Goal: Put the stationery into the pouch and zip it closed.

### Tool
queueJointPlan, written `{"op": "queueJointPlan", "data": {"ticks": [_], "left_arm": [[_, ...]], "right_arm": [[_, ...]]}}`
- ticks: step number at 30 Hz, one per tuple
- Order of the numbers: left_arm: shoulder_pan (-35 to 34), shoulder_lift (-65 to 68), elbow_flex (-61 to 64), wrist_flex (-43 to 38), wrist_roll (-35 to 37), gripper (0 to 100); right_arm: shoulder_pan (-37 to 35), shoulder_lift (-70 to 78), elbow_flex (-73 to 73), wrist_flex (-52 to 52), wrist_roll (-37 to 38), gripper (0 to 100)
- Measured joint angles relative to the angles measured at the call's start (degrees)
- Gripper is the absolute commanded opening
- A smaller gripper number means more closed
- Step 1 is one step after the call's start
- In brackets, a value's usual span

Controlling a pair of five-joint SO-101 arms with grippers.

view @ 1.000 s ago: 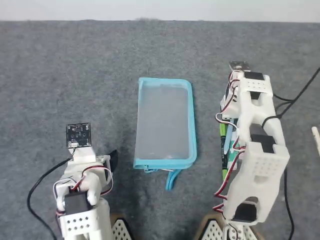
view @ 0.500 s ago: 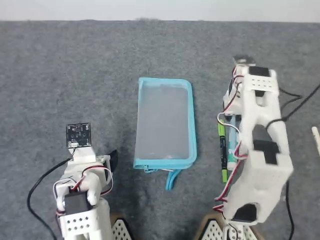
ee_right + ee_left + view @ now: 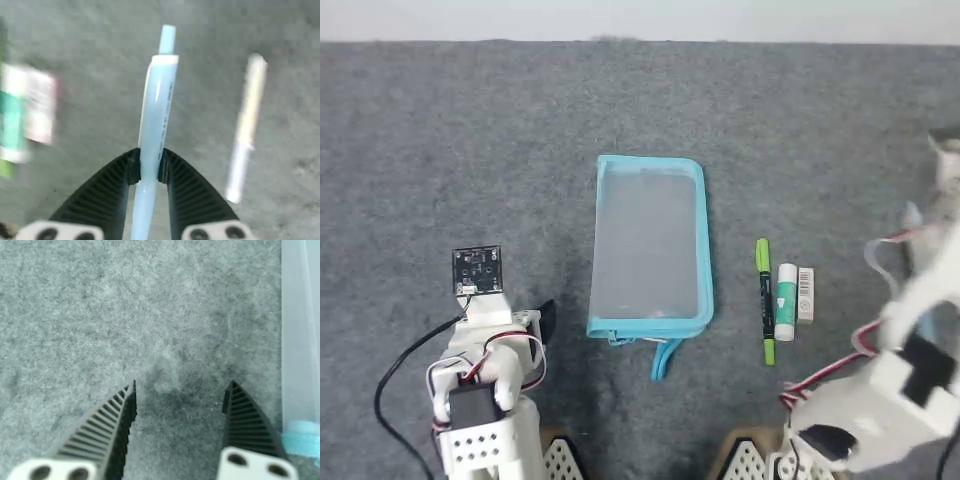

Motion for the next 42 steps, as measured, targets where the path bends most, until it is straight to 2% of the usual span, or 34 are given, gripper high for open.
{"op": "queueJointPlan", "data": {"ticks": [2, 6, 13, 19, 25, 33, 36, 42], "left_arm": [[0.0, 0.0, 0.0, 0.0, 0.0, 27], [0.0, 0.0, 0.0, 0.0, 0.0, 27], [0.0, 0.0, 0.0, 0.0, 0.0, 27], [0.0, 0.0, 0.0, 0.0, 0.0, 27], [0.0, 0.0, 0.0, 0.0, 0.0, 27], [0.0, 0.0, 0.0, 0.0, 0.0, 27], [0.0, 0.0, 0.0, 0.0, 0.0, 27], [0.0, 0.0, 0.0, 0.0, 0.0, 27]], "right_arm": [[4.7, 4.0, 0.0, -3.1, 3.9, 0.8], [9.5, 12.3, 0.0, -9.6, 5.5, 0.8], [9.9, 18.1, 0.0, -16.6, 6.9, 0.9], [9.9, 18.3, -0.2, -18.1, 10.3, 1.1], [9.9, 18.3, -0.4, -18.2, 10.5, 12.7], [9.9, 18.0, -0.4, -17.7, 10.7, 12.3], [8.8, 14.6, -0.4, -13.4, 8.3, 12.2], [0.2, 1.2, -0.4, -1.1, -0.2, 12.2]]}}
